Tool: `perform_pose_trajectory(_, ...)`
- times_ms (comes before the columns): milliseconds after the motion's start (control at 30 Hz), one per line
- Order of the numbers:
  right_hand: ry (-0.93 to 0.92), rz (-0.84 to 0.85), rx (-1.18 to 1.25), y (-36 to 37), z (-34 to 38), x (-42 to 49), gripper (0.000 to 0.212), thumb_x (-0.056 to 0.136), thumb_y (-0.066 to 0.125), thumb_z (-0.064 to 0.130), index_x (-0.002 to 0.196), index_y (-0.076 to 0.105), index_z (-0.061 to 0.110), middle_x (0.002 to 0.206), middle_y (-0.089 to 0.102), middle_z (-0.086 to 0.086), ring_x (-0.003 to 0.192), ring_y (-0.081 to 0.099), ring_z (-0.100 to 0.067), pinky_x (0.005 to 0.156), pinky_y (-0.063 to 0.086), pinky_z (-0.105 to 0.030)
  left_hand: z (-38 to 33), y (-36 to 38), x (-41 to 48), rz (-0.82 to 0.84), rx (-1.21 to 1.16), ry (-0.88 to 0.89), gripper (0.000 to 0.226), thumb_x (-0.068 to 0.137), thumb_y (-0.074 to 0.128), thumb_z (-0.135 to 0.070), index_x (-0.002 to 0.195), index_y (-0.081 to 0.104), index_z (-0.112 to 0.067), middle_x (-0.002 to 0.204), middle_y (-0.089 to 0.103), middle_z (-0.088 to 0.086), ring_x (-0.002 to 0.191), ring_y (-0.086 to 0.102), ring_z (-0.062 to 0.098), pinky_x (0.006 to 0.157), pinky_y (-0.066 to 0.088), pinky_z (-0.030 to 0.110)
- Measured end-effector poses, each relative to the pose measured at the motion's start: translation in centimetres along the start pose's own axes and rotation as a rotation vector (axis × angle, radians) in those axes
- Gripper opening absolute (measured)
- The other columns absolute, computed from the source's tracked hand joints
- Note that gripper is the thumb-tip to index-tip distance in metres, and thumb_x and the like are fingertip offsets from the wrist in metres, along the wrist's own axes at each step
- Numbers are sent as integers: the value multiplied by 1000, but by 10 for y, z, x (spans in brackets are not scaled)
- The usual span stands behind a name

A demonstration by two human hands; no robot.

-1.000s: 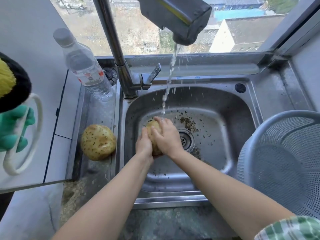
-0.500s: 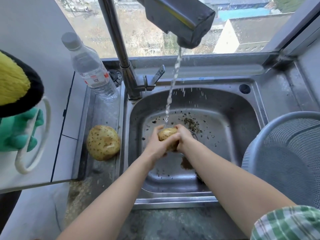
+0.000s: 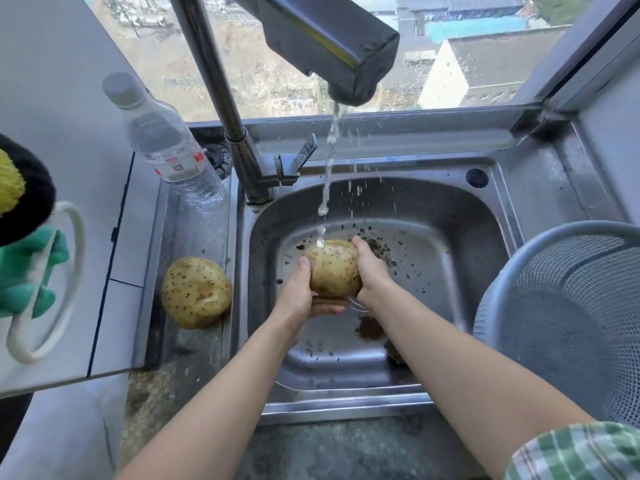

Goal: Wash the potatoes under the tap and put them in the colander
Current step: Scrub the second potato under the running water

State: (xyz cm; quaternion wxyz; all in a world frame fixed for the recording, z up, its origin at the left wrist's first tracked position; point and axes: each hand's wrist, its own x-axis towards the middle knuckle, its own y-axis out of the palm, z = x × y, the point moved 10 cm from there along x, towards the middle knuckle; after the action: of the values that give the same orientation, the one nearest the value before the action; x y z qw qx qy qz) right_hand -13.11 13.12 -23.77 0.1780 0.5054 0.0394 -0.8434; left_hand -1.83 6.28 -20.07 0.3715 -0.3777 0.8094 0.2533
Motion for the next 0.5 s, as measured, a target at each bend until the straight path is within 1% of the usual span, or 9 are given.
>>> perform_pose_trajectory(33,4,-47,30,-6,0,2,50,90,59,51,118,53,10,113,63,-20,100,67,-39,81,57,-60,1,4,-1,28,-25,-8,53,106,25,-49,135,44,-8,103,69,28,74,75,34,54,61,31)
perform_pose_trajectory(100,1,-113,26,-13,-2,4,54,91,52,54,123,50,10,116,61,-19,102,65,-39,81,57,-59,2,3,1,-6,-5,-11,47,108,25,-44,135,46,-12,108,68,23,77,75,30,60,61,33)
perform_pose_trajectory(167,-23,-151,-50,-14,-3,4,55,91,46,58,124,50,14,121,60,-18,107,62,-39,86,56,-58,1,-6,3,-105,102,-13,45,107,26,-45,132,52,-17,113,67,12,94,69,26,72,57,34)
perform_pose_trajectory(233,-92,-155,-184,-8,5,-1,55,93,41,58,125,53,16,127,59,-17,114,59,-38,94,51,-57,-2,-15,3,-161,94,11,44,104,30,-51,130,52,-23,118,62,5,108,62,24,80,54,37)
perform_pose_trajectory(333,-252,-98,-497,11,26,-16,47,101,31,51,118,58,17,115,60,-10,110,57,-30,102,47,-50,-10,-12,1,-124,-3,89,48,97,51,-51,139,44,-28,128,55,8,108,62,29,77,62,47)
perform_pose_trajectory(367,-308,-39,-573,20,31,-20,47,101,33,50,121,58,15,115,60,-10,112,57,-29,102,47,-49,-10,-14,2,-142,-8,95,48,96,54,-49,137,45,-27,128,55,8,107,62,30,76,62,48)
perform_pose_trajectory(400,-374,37,-611,30,33,-24,47,99,41,49,127,56,14,119,59,-11,115,57,-29,101,48,-49,-10,-18,4,-180,-21,90,45,97,54,-49,134,47,-25,126,55,9,106,63,30,74,62,48)
perform_pose_trajectory(467,-482,168,-649,45,32,-35,55,87,66,45,133,50,19,123,54,-6,114,57,-25,97,52,-45,-11,-26,6,-252,-73,79,40,100,46,-51,128,50,-22,121,58,10,101,64,32,67,62,47)
perform_pose_trajectory(500,-518,184,-661,46,30,-36,61,80,75,42,132,50,22,118,54,-1,111,57,-22,95,53,-41,-12,-29,8,-279,-89,80,39,102,41,-51,125,52,-21,119,59,12,99,65,32,64,62,46)
